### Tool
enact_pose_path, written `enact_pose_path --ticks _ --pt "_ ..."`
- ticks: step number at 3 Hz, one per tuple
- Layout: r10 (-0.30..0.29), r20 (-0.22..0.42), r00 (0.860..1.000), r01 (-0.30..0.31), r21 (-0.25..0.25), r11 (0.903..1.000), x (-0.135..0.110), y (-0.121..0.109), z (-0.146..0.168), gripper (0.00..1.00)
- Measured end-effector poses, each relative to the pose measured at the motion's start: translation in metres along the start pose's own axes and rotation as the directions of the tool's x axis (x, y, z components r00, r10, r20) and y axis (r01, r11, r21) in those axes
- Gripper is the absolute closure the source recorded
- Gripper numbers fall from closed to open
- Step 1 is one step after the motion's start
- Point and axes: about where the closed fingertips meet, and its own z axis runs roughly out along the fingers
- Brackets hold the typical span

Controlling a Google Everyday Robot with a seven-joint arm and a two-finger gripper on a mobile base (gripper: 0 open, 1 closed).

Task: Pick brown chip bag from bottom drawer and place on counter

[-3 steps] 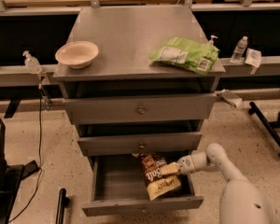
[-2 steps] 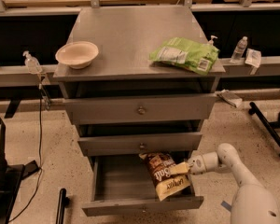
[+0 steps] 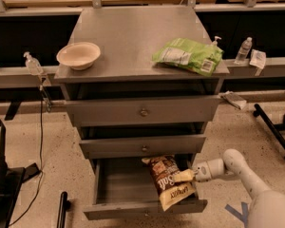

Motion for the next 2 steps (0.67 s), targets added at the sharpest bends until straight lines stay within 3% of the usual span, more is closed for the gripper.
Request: enact_pose_path --ticks 1,2 --pt "-0.034 0.046 0.998 0.031 0.070 0.9971 0.023 0.015 -0.022 1.00" --pt "-0.055 0.065 0.996 0.048 0.095 0.9943 0.061 0.041 -0.031 1.00"
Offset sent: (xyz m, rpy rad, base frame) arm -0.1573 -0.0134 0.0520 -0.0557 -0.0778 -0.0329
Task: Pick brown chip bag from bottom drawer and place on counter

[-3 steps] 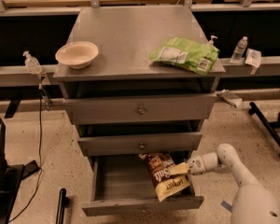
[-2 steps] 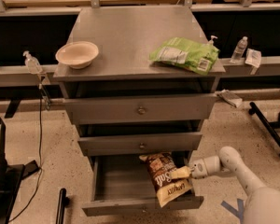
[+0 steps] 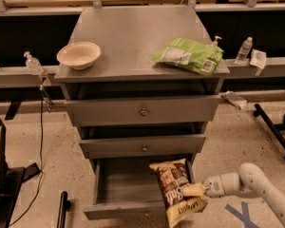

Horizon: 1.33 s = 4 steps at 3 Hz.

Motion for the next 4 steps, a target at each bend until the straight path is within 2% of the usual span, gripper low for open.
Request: enact_pose_path --ticks 1,2,3,4 --pt "-0.062 -0.011 0.998 0.062 -0.003 0.9981 0.027 0.043 -0.001 1.00" --pt "-0.133 -0.011 0.991 0.132 -0.044 0.9903 0.034 0.087 -0.006 1.00" --pt "-0.209 -0.032 0.977 0.207 -0.052 0.9770 0.025 0.130 -0.007 1.00" --pt "-0.295 -0.111 0.949 0.303 0.064 0.9508 0.034 0.181 -0.007 1.00"
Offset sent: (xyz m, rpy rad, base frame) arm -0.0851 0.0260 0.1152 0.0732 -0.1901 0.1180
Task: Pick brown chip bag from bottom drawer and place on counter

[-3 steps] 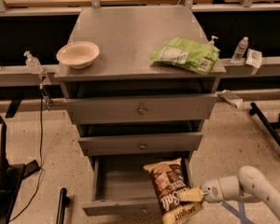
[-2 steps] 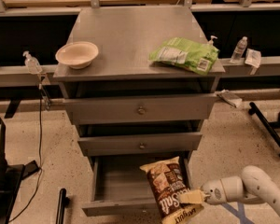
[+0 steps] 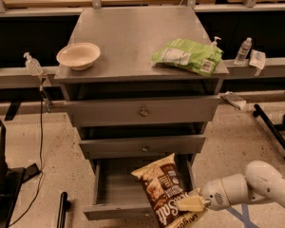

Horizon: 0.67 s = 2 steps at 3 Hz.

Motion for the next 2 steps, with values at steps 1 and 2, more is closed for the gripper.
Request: enact_pose_path --ticks 1,2 --pt "-0.002 0.013 1.000 0.002 -0.002 1.0000 -0.003 -0.001 -0.004 1.00" --pt "-0.044 0.083 0.996 0.044 0.002 0.9990 -0.029 0.021 -0.039 1.00"
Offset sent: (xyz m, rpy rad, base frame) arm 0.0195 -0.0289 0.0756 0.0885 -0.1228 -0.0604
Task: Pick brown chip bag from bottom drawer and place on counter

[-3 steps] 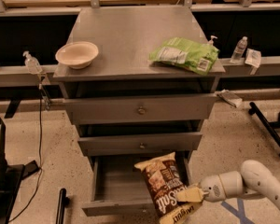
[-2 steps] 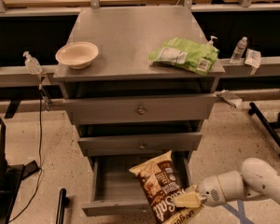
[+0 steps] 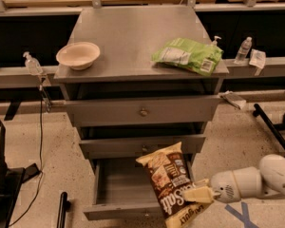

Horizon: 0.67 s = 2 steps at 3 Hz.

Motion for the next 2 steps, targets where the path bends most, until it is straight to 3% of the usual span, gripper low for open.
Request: enact_pose_path --ticks 1,2 --pt "-0.046 0.005 0.999 0.045 0.068 0.9967 -0.035 0.026 -0.041 1.00" --pt "-0.060 -0.024 0.998 0.062 0.102 0.9929 -0.082 0.046 -0.079 1.00"
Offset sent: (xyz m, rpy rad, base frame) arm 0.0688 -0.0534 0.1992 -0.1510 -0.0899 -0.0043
